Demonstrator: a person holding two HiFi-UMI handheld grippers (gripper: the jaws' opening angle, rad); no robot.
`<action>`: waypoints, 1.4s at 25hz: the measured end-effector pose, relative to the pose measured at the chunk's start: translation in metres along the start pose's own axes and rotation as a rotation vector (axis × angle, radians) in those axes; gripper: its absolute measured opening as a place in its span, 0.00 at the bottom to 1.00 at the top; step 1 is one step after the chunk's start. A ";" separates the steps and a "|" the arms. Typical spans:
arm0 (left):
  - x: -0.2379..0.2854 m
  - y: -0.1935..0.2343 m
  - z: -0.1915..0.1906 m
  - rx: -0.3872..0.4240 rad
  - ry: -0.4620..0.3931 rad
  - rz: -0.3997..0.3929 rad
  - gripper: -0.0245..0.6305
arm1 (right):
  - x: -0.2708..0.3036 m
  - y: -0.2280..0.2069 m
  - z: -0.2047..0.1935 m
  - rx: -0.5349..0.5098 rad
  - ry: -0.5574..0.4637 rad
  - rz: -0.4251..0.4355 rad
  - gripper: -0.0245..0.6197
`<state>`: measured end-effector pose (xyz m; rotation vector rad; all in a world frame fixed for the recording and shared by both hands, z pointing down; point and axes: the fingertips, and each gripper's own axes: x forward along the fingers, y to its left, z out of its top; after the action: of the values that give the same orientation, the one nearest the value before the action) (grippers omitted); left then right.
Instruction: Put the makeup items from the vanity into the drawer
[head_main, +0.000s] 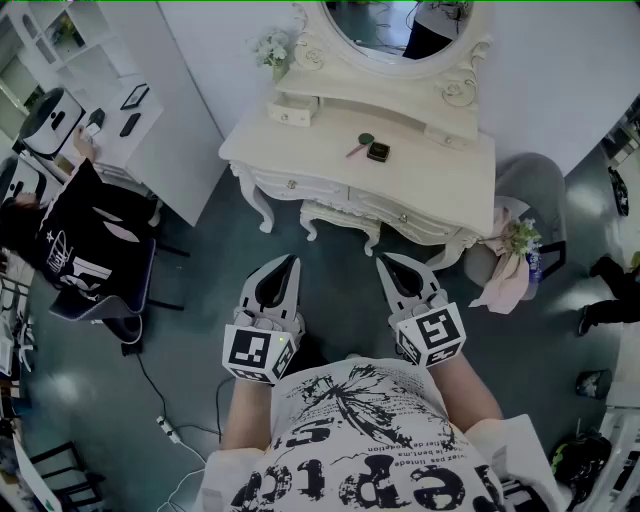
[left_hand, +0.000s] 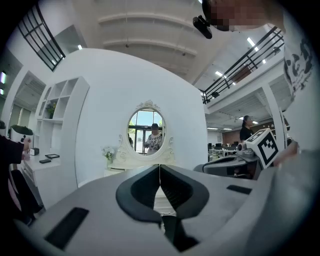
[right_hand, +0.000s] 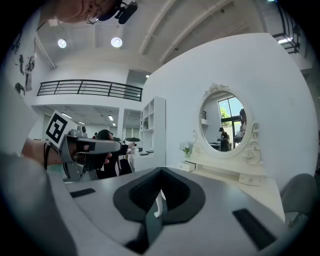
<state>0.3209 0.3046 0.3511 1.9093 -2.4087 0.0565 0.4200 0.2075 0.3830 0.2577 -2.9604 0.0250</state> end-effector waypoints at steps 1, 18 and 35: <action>0.001 0.000 0.000 -0.002 -0.001 -0.001 0.07 | 0.001 -0.001 0.000 -0.002 0.000 -0.001 0.06; 0.026 0.051 -0.025 -0.042 0.041 -0.001 0.07 | 0.065 -0.007 -0.016 0.041 0.055 -0.020 0.07; 0.114 0.252 -0.012 -0.018 0.064 -0.137 0.07 | 0.263 -0.022 0.020 0.096 0.070 -0.216 0.07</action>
<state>0.0500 0.2528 0.3747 2.0265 -2.2247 0.0874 0.1649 0.1405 0.4077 0.5757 -2.8484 0.1454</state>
